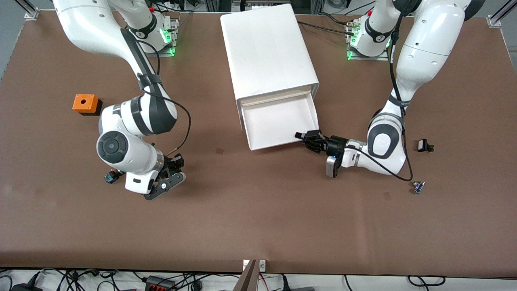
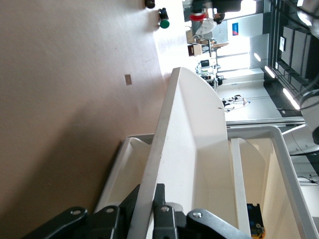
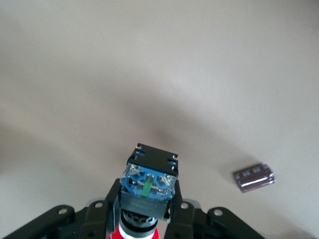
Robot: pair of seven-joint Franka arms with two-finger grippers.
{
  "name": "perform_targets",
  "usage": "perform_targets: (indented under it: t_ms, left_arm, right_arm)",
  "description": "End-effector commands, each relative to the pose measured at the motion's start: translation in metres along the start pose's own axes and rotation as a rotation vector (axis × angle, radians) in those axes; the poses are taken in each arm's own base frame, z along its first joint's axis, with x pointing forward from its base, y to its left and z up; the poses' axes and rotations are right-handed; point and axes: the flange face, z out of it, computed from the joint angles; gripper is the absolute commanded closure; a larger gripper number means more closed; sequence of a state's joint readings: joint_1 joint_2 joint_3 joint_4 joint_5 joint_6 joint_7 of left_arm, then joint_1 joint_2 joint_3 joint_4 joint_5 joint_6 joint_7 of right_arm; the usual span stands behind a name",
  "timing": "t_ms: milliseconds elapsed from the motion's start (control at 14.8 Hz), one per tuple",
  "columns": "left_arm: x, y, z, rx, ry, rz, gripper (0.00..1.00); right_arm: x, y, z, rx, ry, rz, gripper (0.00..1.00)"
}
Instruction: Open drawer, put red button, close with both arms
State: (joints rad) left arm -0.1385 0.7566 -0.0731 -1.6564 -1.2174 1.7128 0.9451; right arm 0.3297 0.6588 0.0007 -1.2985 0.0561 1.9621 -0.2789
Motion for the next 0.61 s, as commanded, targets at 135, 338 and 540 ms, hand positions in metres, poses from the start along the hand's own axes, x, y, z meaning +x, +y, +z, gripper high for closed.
perform_targets:
  t_ms: [135, 338, 540]
  left_arm:
    - [0.021, -0.002, -0.022, 0.057, 0.021, 0.018, 0.00]
    - [0.033, 0.013, -0.054, 0.101, 0.046, 0.054, 0.00]
    - [0.044, 0.045, -0.092, 0.249, -0.016, 0.021, 0.00]
  right_arm:
    - [0.024, -0.091, -0.024, 0.007, -0.018, 0.096, 1.00]
    - [0.036, -0.137, -0.059, 0.011, 0.021, 0.083, 1.00]
    - [0.041, -0.174, -0.073, 0.016, 0.056, 0.140, 1.00]
